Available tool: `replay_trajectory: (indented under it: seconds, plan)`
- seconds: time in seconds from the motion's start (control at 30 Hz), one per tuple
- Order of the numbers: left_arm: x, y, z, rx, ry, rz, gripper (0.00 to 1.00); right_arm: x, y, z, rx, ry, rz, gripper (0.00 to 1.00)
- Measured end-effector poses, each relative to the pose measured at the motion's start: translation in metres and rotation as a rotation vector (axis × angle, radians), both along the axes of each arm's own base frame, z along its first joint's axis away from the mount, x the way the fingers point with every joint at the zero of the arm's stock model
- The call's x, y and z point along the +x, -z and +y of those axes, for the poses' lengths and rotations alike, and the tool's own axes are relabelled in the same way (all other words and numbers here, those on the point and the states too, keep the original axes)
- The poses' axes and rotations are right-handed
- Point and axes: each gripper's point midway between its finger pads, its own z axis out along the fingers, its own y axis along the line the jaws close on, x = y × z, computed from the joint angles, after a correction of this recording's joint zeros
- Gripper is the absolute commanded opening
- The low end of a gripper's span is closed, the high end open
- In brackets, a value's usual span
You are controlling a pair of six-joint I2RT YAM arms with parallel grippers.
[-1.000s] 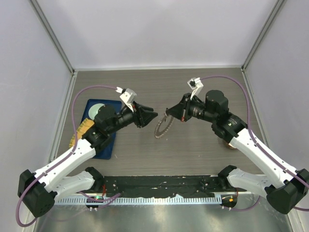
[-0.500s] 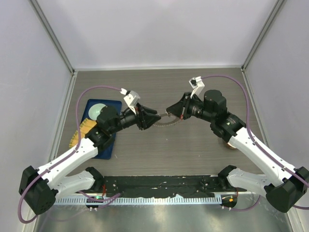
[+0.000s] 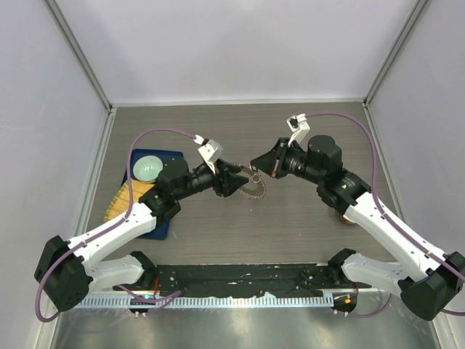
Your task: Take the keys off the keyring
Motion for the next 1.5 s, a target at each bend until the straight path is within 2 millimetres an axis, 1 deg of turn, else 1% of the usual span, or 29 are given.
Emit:
replay_trajectory:
  seconds: [0.13,0.3,0.43,0.57,0.7,1.0,1.27,1.5]
  plan:
    - [0.003,-0.001,-0.003,-0.003,-0.008,-0.018,0.53,0.0,-0.007,0.0,0.024,0.004,-0.013,0.01]
    - [0.004,-0.014,-0.007,-0.024,-0.021,-0.097,0.53,0.0,-0.014,0.0,0.045,0.012,-0.025,0.01]
    - [0.007,-0.019,-0.007,-0.043,-0.057,-0.156,0.51,0.0,-0.016,0.0,0.057,0.017,-0.024,0.01]
    - [0.009,-0.019,-0.006,-0.042,-0.081,-0.186,0.51,0.001,-0.015,-0.001,0.064,0.029,-0.016,0.01]
    - [0.012,-0.024,-0.005,-0.046,-0.099,-0.215,0.52,0.002,-0.017,0.0,0.083,0.038,-0.013,0.01]
    - [0.021,-0.024,0.0,-0.04,-0.162,-0.218,0.49,0.005,-0.026,0.002,0.128,0.043,-0.025,0.01]
    - [0.029,-0.017,0.002,-0.021,-0.205,-0.21,0.51,0.005,-0.032,0.003,0.152,0.047,-0.028,0.01]
    - [0.042,-0.019,0.013,-0.01,-0.302,-0.219,0.52,0.009,-0.028,0.001,0.158,0.073,-0.018,0.01]
